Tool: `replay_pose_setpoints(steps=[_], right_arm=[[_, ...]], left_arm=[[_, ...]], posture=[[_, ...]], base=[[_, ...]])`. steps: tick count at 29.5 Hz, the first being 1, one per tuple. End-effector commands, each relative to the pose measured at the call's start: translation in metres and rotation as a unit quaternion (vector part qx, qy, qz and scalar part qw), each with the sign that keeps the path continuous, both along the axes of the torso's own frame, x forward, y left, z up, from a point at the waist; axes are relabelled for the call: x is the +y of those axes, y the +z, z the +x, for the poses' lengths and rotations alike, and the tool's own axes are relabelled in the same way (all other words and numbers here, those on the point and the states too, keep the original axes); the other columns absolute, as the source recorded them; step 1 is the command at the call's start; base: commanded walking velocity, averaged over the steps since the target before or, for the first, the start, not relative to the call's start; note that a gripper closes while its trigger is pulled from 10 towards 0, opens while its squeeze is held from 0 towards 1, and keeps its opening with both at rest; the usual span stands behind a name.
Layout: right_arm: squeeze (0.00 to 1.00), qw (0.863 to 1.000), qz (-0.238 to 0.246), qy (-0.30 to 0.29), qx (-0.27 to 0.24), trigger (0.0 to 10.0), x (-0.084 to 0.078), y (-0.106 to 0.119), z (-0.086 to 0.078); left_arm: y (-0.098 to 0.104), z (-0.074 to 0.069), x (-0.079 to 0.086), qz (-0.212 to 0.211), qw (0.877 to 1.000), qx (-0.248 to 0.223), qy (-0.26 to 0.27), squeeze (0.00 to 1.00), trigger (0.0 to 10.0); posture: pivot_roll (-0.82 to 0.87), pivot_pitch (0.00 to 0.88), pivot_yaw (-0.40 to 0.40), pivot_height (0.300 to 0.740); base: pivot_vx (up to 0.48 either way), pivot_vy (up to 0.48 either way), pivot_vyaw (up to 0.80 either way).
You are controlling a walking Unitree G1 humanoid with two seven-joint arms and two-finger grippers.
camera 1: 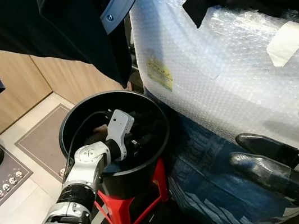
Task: Clothes washing
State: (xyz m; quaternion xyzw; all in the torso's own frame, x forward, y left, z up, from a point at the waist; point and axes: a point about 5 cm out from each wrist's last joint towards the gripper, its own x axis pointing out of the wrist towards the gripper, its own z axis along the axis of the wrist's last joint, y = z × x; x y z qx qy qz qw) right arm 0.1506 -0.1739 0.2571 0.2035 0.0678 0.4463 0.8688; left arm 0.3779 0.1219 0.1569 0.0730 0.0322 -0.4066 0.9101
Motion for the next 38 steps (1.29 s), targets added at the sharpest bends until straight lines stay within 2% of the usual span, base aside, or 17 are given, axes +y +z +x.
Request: replay_pose_setpoints(steps=[1, 15, 22, 30, 33, 38], right_arm=[[0.00, 1.000, -0.003, 0.006, -0.002, 10.0, 0.002, 0.002, -0.004], [0.00, 1.000, -0.002, 0.005, -0.002, 10.0, 0.001, 0.002, -0.001], [0.00, 1.000, -0.006, 0.014, -0.005, 10.0, 0.001, -0.001, 0.002], [0.00, 1.000, -0.010, 0.019, -0.008, 10.0, 0.000, -0.004, 0.008], [0.00, 1.000, -0.014, 0.017, -0.016, 10.0, -0.001, -0.006, 0.014], [0.00, 0.999, -0.011, 0.022, -0.026, 10.0, 0.000, -0.007, 0.020]], left_arm=[[-0.012, -0.004, 0.002, 0.007, 1.000, 0.021, 0.001, 0.00, 0.0], [-0.013, -0.005, 0.005, 0.015, 1.000, 0.019, 0.002, 0.00, 0.0], [-0.011, -0.005, 0.013, 0.011, 1.000, 0.010, 0.020, 0.00, 0.0], [-0.013, -0.008, 0.028, 0.008, 0.998, -0.001, 0.056, 0.00, 0.0], [-0.011, -0.009, 0.042, -0.002, 0.996, -0.007, 0.091, 0.00, 0.0], [-0.008, -0.014, 0.052, 0.004, 0.994, -0.027, 0.109, 0.00, 0.0]], posture=[[-0.28, 0.370, -0.074, 0.740], [-0.27, 0.357, -0.073, 0.740], [-0.25, 0.338, -0.070, 0.740], [-0.23, 0.307, -0.066, 0.740], [-0.21, 0.287, -0.068, 0.740], [-0.20, 0.268, -0.067, 0.740]], base=[[0.000, 0.000, 0.00], [0.000, 0.000, 0.00], [0.000, 0.000, 0.00], [0.000, 0.000, 0.00], [0.000, 0.000, 0.00], [0.000, 0.000, 0.00]])
